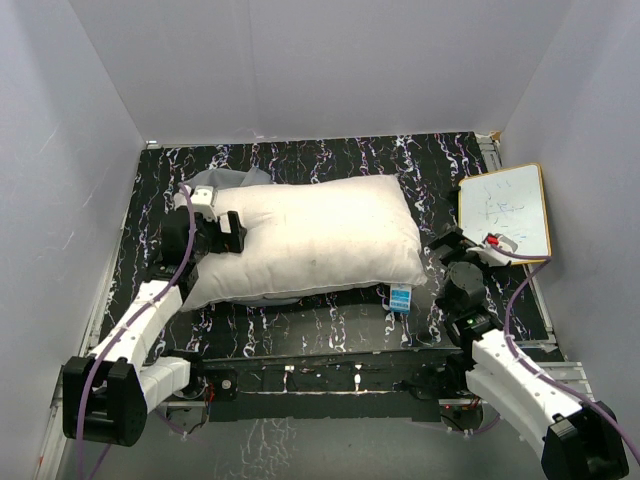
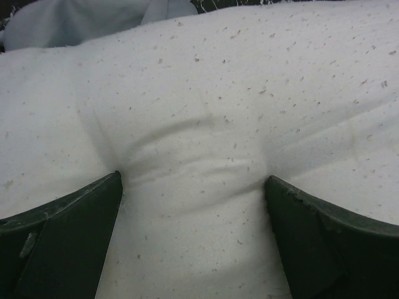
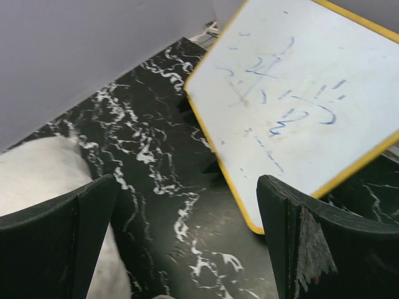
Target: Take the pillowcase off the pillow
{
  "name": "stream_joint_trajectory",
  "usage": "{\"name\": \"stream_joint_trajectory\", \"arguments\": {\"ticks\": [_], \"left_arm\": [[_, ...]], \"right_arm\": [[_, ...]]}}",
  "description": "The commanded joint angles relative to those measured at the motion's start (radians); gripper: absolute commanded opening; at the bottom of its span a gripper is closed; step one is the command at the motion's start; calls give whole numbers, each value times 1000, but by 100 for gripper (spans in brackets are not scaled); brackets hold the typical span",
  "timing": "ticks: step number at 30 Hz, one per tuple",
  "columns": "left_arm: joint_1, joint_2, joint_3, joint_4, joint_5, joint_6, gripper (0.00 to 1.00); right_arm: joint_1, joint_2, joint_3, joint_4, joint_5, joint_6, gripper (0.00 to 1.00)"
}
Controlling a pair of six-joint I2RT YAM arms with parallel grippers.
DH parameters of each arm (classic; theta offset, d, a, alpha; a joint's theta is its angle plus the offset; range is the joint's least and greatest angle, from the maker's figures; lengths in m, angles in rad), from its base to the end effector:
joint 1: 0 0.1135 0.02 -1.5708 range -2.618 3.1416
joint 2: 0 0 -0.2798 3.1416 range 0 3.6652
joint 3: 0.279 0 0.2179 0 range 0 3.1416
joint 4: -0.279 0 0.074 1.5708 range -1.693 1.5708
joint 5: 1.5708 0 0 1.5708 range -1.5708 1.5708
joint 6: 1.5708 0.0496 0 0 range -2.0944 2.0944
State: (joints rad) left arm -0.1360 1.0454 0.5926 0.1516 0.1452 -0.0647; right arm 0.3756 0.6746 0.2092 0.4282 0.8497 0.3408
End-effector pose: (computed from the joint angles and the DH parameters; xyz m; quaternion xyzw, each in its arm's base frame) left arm 0.2089 -0.0358 0.2814 0.0716 0.8010 -0.1174 0.5826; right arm 0.1274 0.0102 0.2439 0.2745 0.6610 -0.0564 0.6961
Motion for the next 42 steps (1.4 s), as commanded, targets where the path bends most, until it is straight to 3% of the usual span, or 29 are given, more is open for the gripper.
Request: {"name": "stream_joint_trajectory", "arguments": {"ticks": [1, 5, 10, 13, 15, 18, 22, 25, 28, 30, 32, 35, 37, 40, 42], "left_arm": [[-11, -31, -166, 168, -122, 24, 97], [-11, -15, -319, 465, -180, 72, 97], [-11, 165, -391, 755, -228, 115, 97], [-11, 247, -409, 842, -214, 157, 97], [-11, 362, -402, 933, -278, 206, 97], [-11, 446, -329, 900, -314, 200, 97], [-11, 544, -357, 1104, -352, 200, 97], [9, 539, -343, 1043, -359, 159, 97], [89, 591, -351, 1114, -352, 71, 97], [107, 654, -396, 1286, -354, 61, 97], [108, 611, -415, 1240, -296, 69, 97], [108, 642, -431, 1323, -302, 72, 97], [108, 618, -405, 1234, -299, 64, 97], [107, 639, -345, 1152, -316, 66, 97], [108, 626, -342, 1122, -312, 60, 97]], "right_arm": [[-18, -38, -53, 4, 111, -87, 98], [-30, 17, -81, 31, 121, -70, 98], [-38, 143, -80, 142, 100, -78, 98], [-59, 218, -74, 206, 49, -101, 98], [-81, 263, -75, 250, 4, -101, 98], [-117, 333, -77, 304, -42, -98, 98], [-180, 424, -75, 368, -116, -79, 98], [-238, 496, -64, 426, -196, -67, 98], [-293, 584, -43, 488, -255, -45, 98], [-310, 640, -27, 529, -289, -62, 98], [-337, 680, -19, 560, -318, -60, 98], [-372, 730, -27, 625, -353, -42, 98], [-372, 742, -32, 664, -392, -72, 98], [-372, 756, -52, 731, -558, -156, 98], [-372, 798, -60, 805, -765, -263, 98]]}}
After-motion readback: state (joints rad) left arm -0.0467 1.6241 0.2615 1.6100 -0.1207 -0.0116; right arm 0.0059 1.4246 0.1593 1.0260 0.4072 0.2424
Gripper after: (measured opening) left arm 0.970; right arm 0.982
